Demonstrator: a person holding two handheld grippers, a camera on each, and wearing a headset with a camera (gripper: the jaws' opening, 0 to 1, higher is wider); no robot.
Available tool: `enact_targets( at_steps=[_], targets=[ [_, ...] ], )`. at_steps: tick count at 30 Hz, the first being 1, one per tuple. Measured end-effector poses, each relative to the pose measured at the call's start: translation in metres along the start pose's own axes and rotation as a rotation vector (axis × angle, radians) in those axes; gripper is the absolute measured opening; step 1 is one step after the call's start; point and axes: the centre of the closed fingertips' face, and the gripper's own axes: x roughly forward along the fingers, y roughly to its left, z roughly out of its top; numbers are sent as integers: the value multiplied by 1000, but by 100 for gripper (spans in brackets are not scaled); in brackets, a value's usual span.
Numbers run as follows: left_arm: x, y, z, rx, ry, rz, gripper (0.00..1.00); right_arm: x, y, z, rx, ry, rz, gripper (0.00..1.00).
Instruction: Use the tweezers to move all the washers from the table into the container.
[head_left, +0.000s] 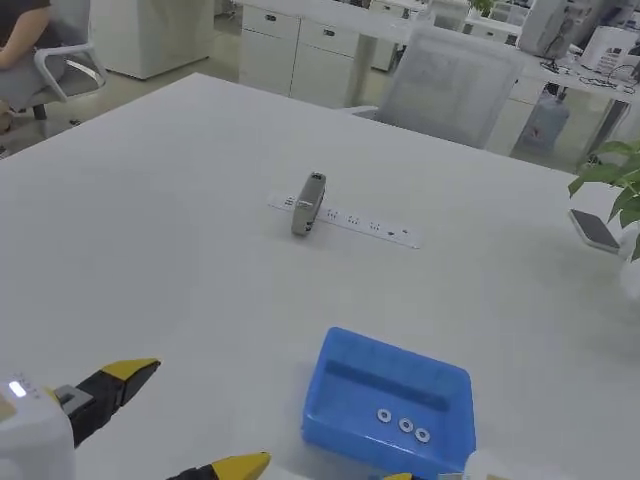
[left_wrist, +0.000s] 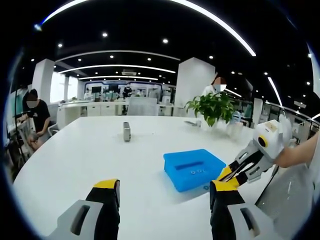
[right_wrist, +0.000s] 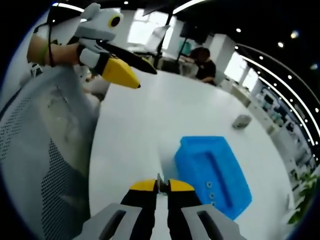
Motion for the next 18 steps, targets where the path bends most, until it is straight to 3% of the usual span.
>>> enact_targets(
  at_steps=[10,18],
  targets=[
    [0,-3,-1,5,4,-20,74,-20,-30,35,30,-86,-71,3],
    [1,-8,-1,10,7,-45,74,-19,-52,44,98,-102,-88,4]
  ],
)
